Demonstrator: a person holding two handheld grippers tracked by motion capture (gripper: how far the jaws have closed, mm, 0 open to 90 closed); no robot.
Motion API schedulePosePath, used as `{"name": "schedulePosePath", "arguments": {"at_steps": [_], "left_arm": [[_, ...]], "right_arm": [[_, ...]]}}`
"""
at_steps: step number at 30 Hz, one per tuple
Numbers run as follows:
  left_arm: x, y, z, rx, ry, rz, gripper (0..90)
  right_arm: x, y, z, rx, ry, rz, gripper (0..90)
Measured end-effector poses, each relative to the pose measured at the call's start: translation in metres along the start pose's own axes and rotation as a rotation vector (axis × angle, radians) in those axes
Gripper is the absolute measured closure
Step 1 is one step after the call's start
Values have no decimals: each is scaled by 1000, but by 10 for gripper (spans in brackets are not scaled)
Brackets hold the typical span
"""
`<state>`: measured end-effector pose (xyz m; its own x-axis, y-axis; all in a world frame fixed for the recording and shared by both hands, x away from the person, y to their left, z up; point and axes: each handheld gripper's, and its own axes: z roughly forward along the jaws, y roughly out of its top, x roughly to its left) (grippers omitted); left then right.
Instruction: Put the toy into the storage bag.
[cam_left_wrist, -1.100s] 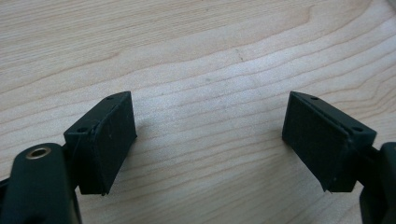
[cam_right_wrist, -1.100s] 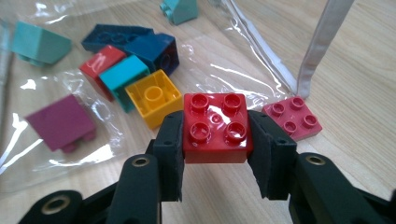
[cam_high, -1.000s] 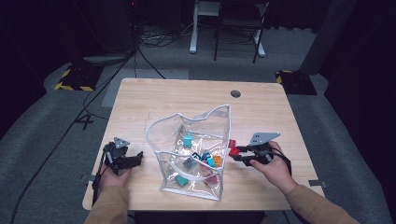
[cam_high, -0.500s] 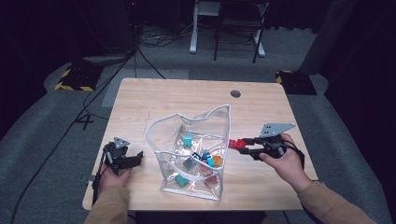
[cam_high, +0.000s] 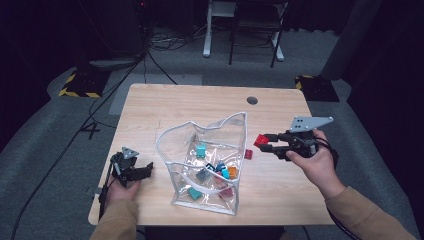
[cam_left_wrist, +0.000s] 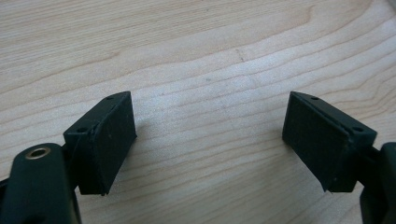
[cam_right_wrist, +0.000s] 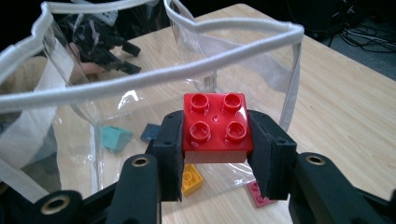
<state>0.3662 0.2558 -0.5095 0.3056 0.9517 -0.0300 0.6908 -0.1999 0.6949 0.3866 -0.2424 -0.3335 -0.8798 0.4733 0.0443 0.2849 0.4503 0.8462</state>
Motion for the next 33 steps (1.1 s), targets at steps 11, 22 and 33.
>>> {"name": "schedulePosePath", "arguments": {"at_steps": [11,22,33], "left_arm": [[0,0,0,0,0,0,176],[0,0,0,0,0,0,176],[0,0,0,0,0,0,176]], "right_arm": [[5,26,-7,-45,16,-6,594],[8,47,3,-79,38,-4,594],[17,67,27,-68,68,-30,594]]}}
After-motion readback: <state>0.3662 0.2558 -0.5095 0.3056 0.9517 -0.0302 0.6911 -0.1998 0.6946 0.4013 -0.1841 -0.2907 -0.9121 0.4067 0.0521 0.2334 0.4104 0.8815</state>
